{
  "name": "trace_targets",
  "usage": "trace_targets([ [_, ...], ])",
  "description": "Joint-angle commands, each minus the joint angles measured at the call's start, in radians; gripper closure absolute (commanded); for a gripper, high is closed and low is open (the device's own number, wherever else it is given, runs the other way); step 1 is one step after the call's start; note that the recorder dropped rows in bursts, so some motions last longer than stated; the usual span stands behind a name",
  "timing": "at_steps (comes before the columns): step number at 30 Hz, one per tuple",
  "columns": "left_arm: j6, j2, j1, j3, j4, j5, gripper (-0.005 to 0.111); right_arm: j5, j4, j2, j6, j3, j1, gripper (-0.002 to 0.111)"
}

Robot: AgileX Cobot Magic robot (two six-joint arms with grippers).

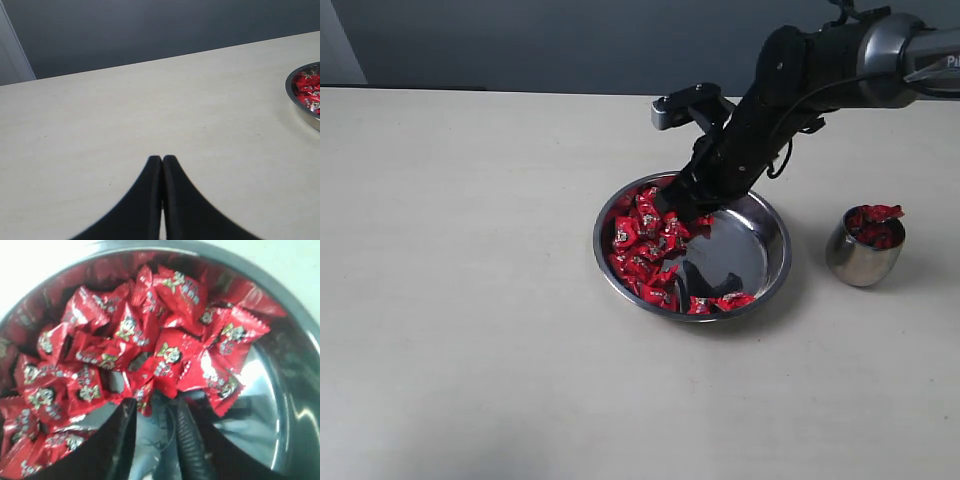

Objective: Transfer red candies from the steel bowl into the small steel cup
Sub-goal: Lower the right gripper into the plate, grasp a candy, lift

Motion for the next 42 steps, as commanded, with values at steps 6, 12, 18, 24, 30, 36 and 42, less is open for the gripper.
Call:
trace_targets([
  [6, -0.006, -0.004, -0.011, -0.001, 0.002, -0.005, 0.106, -0.019, -0.015, 0.063, -0.006, 0.001, 0.001, 0.079],
  [12, -0.006, -0.004, -0.011, -0.001, 0.002, -0.005, 0.106, -0.015, 0.101, 0.077, -0.077, 0.001, 0.003, 0.079],
  [18, -0.006, -0.004, -0.011, -0.001, 0.002, -0.005, 0.106, -0.014, 0.119, 0.096, -0.099, 0.001, 0.018, 0.079],
  [24, -0.006, -0.004, -0.011, -0.001, 0.002, -0.005, 0.106, -0.023, 0.113, 0.116, -0.099, 0.001, 0.025, 0.079],
  [30, -0.006, -0.004, -0.011, -0.001, 0.002, -0.005, 0.106, -0.019, 0.113, 0.114, -0.099, 0.001, 0.025, 0.084],
  [36, -0.006, -0.004, -0.011, -0.001, 0.002, -0.005, 0.106, -0.004, 0.097, 0.112, -0.100, 0.001, 0.025, 0.109],
  [42, -0.006, -0.004, -0.011, -0.001, 0.002, -0.005, 0.106, 0.026, 0.051, 0.026, -0.098, 0.001, 0.019, 0.109],
])
